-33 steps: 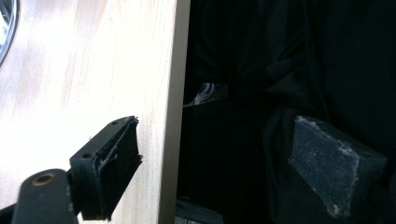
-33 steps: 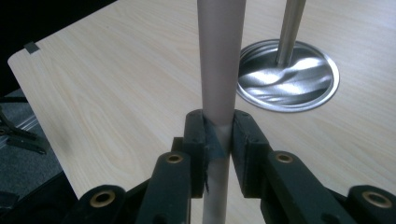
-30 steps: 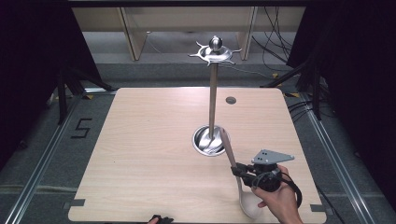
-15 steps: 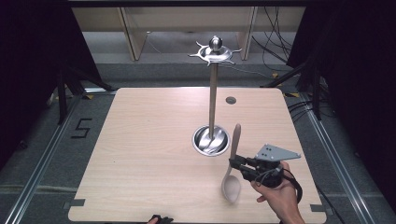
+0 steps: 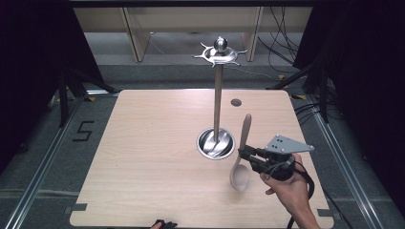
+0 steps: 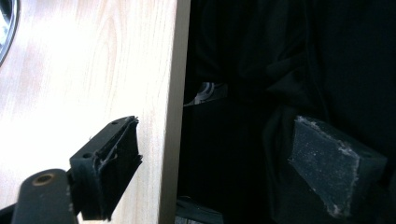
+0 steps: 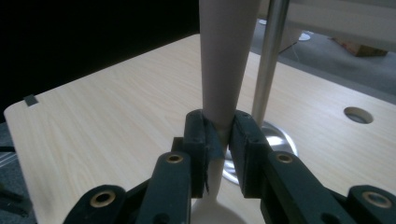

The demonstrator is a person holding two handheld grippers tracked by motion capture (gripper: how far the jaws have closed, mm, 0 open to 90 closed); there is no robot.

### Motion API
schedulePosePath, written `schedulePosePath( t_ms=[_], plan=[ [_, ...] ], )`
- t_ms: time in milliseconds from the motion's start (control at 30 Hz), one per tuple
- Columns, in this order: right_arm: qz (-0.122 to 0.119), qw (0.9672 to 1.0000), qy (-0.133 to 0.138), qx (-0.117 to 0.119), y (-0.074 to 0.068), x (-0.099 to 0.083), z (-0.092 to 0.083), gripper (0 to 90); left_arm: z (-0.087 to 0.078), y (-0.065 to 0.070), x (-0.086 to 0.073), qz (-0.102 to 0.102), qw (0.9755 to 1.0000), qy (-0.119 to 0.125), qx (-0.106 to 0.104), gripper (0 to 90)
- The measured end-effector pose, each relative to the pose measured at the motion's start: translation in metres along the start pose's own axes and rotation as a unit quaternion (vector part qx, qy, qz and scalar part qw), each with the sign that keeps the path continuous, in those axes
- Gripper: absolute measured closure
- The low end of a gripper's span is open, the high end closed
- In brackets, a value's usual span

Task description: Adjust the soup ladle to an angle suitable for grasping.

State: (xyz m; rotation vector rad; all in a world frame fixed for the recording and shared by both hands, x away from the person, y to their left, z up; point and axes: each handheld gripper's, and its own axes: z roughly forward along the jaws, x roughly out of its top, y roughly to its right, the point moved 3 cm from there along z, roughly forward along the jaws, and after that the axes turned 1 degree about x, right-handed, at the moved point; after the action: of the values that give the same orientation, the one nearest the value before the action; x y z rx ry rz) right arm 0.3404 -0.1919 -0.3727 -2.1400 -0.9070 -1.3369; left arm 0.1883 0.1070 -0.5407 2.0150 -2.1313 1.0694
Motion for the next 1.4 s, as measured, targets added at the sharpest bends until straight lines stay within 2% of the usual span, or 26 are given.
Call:
schedulePosePath(
  t_ms=[33,133,167,233,267,300,367,400,433,567,600,633,700,733,767,900,933,1067,1133,1167,1233,1267,1300,1400],
  plan=[
    [0.013,0.9999,-0.003,-0.003,-0.001,0.002,0.0,77.6,0.0,0.0,0.0,-0.001,1.0,0.0,0.0,14.9],
    [-0.006,0.9999,0.0,-0.013,0.006,0.012,0.002,77.6,0.0,0.0,0.0,-0.001,1.0,0.002,0.003,15.0],
    [0.007,0.9999,-0.004,-0.014,0.006,0.014,0.002,77.6,0.0,0.0,0.0,-0.001,1.0,0.002,0.003,15.0],
    [0.003,0.9998,0.002,-0.018,0.008,0.017,0.002,77.6,0.0,0.0,0.0,-0.006,1.0,0.003,0.001,14.9],
    [-0.007,0.9997,0.002,-0.022,0.011,0.019,0.003,77.6,0.0,0.0,0.0,-0.006,1.0,0.004,0.002,15.0],
    [-0.002,0.9997,0.002,-0.026,0.012,0.022,0.003,77.6,0.0,0.0,0.0,-0.005,1.0,0.003,0.002,14.9],
    [-0.014,0.9992,0.006,-0.036,0.019,0.029,0.004,77.6,0.0,-0.001,0.0,0.0,1.0,0.001,0.003,14.9],
    [-0.014,0.9992,0.006,-0.036,0.019,0.029,0.004,77.6,0.0,-0.001,0.0,-0.001,1.0,0.001,0.003,14.9],
    [-0.002,0.9992,0.001,-0.039,0.019,0.03,0.003,77.6,-0.001,-0.001,0.0,0.0,1.0,0.001,0.002,15.0],
    [-0.005,0.9987,0.0,-0.05,0.026,0.037,0.004,77.6,-0.001,-0.001,0.0,-0.001,1.0,-0.001,0.0,14.9],
    [-0.016,0.9986,-0.001,-0.05,0.029,0.04,0.005,77.6,-0.001,-0.001,0.0,-0.001,1.0,-0.001,0.0,14.9],
    [-0.009,0.9984,-0.013,-0.053,0.031,0.044,0.004,77.6,-0.001,-0.001,0.0,-0.002,1.0,-0.001,0.0,14.9],
    [-0.005,0.9984,-0.011,-0.056,0.031,0.045,0.004,77.6,-0.001,-0.001,0.0,-0.002,1.0,-0.001,0.0,15.0],
    [-0.014,0.9983,-0.013,-0.056,0.034,0.048,0.003,77.6,-0.001,-0.001,0.0,-0.002,1.0,0.0,0.0,14.9],
    [-0.005,0.9982,-0.009,-0.06,0.033,0.05,0.003,77.6,-0.001,-0.001,0.0,-0.002,1.0,-0.001,0.0,14.9],
    [-0.021,0.9979,-0.017,-0.059,0.038,0.057,0.004,77.6,0.0,-0.001,0.0,-0.002,1.0,-0.001,0.0,14.9],
    [-0.021,0.997,-0.013,-0.073,0.041,0.062,0.004,77.6,0.0,-0.001,-0.001,-0.002,1.0,-0.001,0.0,15.0],
    [-0.025,0.997,-0.023,-0.07,0.043,0.068,0.006,77.6,0.0,-0.001,-0.001,-0.002,1.0,0.0,0.0,15.0],
    [-0.027,0.9964,-0.02,-0.078,0.044,0.073,0.007,77.6,0.0,-0.001,-0.001,-0.003,1.0,0.003,0.002,14.9],
    [-0.027,0.9962,-0.022,-0.08,0.045,0.078,0.008,77.6,0.001,0.0,-0.001,-0.003,0.9998,-0.001,-0.021,14.9],
    [-0.032,0.9956,-0.023,-0.085,0.046,0.082,0.008,77.6,0.001,-0.001,-0.001,-0.001,0.9999,0.002,-0.014,14.9],
    [-0.027,0.9959,-0.026,-0.082,0.046,0.083,0.009,77.6,0.001,-0.001,-0.001,-0.002,0.9999,0.002,-0.013,15.0],
    [-0.04,0.995,-0.025,-0.088,0.048,0.086,0.009,77.6,0.001,-0.001,-0.001,-0.002,0.9999,0.002,-0.013,14.9],
    [-0.041,0.9946,-0.028,-0.091,0.049,0.089,0.009,77.6,0.0,-0.001,-0.001,0.0,0.9999,0.001,-0.013,14.9]
  ],
)
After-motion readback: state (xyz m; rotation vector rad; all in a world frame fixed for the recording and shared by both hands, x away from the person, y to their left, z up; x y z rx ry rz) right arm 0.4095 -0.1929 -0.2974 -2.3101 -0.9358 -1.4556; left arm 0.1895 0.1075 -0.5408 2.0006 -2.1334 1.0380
